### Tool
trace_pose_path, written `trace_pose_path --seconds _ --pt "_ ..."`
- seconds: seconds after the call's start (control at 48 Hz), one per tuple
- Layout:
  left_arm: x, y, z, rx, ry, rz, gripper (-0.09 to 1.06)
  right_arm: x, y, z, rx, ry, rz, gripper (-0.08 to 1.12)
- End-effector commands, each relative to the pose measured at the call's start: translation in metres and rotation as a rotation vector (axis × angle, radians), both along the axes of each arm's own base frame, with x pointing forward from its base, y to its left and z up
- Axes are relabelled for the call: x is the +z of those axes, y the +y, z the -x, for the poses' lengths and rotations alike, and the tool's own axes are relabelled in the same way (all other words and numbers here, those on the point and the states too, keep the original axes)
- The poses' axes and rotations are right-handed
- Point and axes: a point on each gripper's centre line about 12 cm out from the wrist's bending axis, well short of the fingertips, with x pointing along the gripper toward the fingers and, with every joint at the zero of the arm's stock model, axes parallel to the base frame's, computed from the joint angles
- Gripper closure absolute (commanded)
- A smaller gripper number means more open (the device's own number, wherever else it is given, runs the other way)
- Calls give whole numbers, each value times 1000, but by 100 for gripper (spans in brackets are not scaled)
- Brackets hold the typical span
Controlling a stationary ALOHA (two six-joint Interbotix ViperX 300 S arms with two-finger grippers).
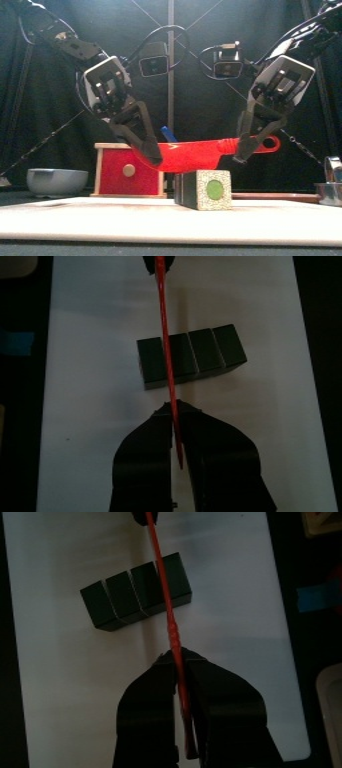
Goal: Place sushi on board then cut the sushi with the knife then place the pieces on the plate
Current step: Cut the sushi into 4 pieces
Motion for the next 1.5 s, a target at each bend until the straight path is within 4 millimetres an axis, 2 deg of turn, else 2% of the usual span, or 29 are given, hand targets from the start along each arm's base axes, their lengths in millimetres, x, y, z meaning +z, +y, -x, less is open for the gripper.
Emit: trace_pose_path --seconds 0.021,0.542,0.875,1.062,1.354,1.5 --pt "10 -17 -4 -35 -31 12 53 4 -13 -1 -45 -7 -3 68" --pt "3 -18 -5 -36 -12 10 53 -2 -25 -1 -77 12 2 68" --pt "-17 -15 -6 -29 34 1 53 -25 -24 0 -78 81 1 68" --pt "-26 -14 -6 -28 57 -4 53 -30 -26 1 -85 93 -1 68" --pt "-26 7 -7 -12 55 -40 54 -27 -54 1 -157 84 9 68" --pt "-26 16 -8 -10 53 -59 54 -26 -59 1 -158 83 21 68"
